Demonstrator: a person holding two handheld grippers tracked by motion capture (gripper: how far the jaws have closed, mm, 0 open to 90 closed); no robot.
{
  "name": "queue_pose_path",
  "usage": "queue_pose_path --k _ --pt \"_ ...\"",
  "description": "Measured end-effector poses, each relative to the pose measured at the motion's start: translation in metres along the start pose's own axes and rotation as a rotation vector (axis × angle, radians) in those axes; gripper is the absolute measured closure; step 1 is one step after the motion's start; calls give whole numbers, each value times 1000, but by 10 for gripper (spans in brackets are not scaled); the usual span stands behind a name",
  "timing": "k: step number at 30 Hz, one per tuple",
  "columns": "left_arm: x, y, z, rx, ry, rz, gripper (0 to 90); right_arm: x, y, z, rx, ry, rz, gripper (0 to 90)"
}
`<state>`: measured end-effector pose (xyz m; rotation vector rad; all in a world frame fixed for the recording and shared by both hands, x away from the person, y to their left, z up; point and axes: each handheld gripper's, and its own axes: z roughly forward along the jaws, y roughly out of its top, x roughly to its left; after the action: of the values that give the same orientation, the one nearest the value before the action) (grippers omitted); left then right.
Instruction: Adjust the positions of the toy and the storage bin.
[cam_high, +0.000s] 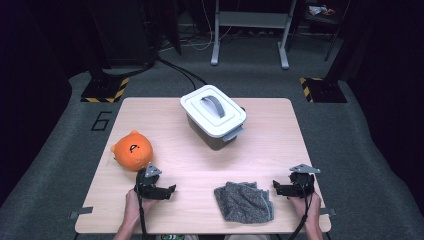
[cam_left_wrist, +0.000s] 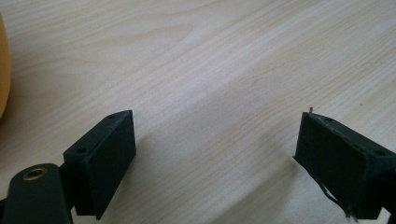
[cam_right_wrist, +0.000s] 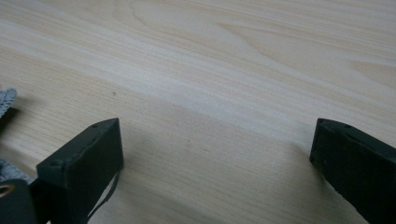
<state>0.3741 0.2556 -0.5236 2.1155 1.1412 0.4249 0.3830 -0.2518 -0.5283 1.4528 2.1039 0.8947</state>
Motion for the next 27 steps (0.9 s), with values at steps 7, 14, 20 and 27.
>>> queue_pose_path --k 7,14,20,27 --pt "-1 -3 3 -32 32 41 117 0 12 -4 1 21 -12 16" --pt "-1 -5 4 -50 29 37 117 4 39 -17 -31 52 -29 29" --pt "-2 -5 4 -50 16 53 118 12 67 -25 -50 80 -70 32" --pt "-4 -4 4 -49 -7 71 119 22 92 -26 -68 102 -103 39"
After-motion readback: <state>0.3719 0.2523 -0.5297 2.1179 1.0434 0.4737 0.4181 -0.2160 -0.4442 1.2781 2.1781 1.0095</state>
